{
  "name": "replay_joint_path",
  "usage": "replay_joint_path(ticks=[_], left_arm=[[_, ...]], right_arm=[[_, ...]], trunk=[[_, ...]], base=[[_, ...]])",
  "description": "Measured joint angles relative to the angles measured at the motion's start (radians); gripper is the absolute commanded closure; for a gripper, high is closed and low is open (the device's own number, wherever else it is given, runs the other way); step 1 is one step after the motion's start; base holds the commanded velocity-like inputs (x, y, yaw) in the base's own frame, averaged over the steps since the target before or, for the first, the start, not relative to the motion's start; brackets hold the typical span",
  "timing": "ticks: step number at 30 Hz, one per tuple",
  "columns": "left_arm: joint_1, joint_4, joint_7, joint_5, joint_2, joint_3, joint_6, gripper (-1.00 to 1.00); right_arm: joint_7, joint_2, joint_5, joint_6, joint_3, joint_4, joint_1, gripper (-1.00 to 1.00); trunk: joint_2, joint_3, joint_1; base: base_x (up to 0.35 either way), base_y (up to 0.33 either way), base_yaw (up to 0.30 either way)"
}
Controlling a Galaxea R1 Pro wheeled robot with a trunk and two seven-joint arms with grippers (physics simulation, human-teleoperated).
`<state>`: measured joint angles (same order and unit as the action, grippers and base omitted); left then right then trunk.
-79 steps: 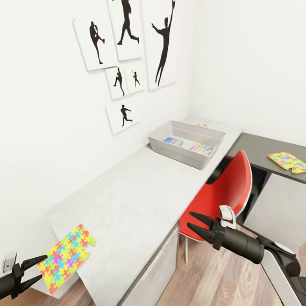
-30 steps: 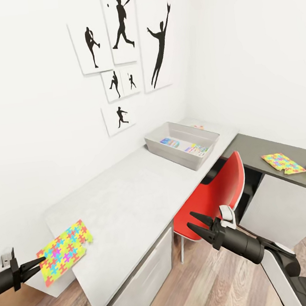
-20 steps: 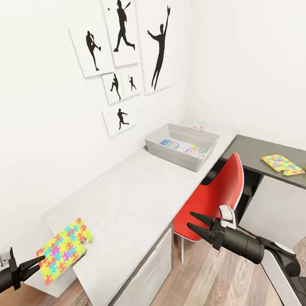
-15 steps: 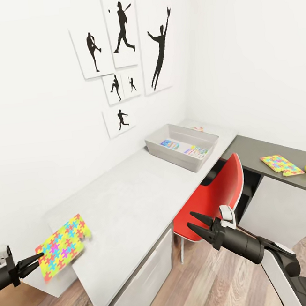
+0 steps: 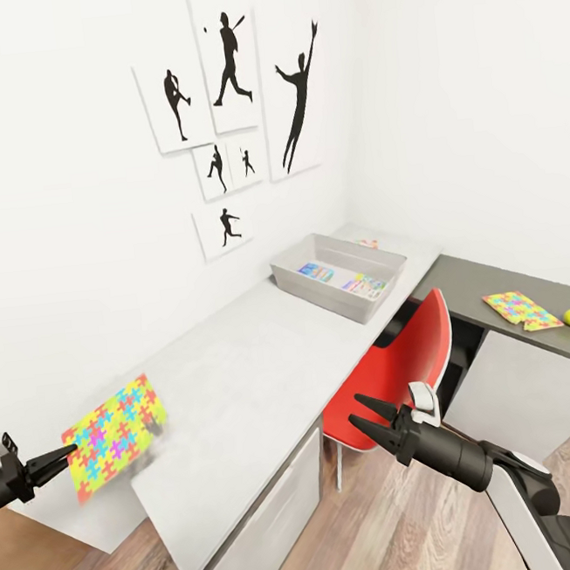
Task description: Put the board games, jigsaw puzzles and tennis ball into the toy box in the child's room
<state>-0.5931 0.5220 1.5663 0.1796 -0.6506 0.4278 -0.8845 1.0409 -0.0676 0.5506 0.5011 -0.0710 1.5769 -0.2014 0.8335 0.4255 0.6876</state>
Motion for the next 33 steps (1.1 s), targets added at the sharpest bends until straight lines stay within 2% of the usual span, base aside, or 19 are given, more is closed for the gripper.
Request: replay_joint_path(ticks=[8, 10, 20, 33], left_arm=[[0.000, 0.064, 0.000, 0.000, 0.002, -0.002, -0.002, 1.00], [-0.002, 0.071, 0.000, 0.000, 0.003, -0.015, -0.005, 1.00], [-0.007, 0.076, 0.000, 0.000, 0.001, -0.030, -0.011, 1.00], [-0.008, 0.077, 0.000, 0.001, -0.001, -0.029, -0.011, 1.00]], right_arm=[[0.001, 0.000, 0.000, 0.000, -0.001, -0.001, 0.001, -1.00], [0.003, -0.001, 0.000, 0.000, -0.001, -0.001, 0.001, -1.00], [0.006, -0.001, 0.000, 0.000, -0.002, 0.000, 0.001, -1.00], [0.009, -0.001, 0.001, -0.001, -0.003, 0.001, 0.001, -1.00]], trunk=[[-0.056, -0.025, -0.031], [-0.070, -0.031, -0.038], [-0.140, -0.064, -0.077], [-0.231, -0.121, -0.127]], base=[[0.000, 0.000, 0.000], [-0.093, 0.000, 0.000], [-0.126, 0.000, -0.012], [-0.007, 0.000, -0.132]])
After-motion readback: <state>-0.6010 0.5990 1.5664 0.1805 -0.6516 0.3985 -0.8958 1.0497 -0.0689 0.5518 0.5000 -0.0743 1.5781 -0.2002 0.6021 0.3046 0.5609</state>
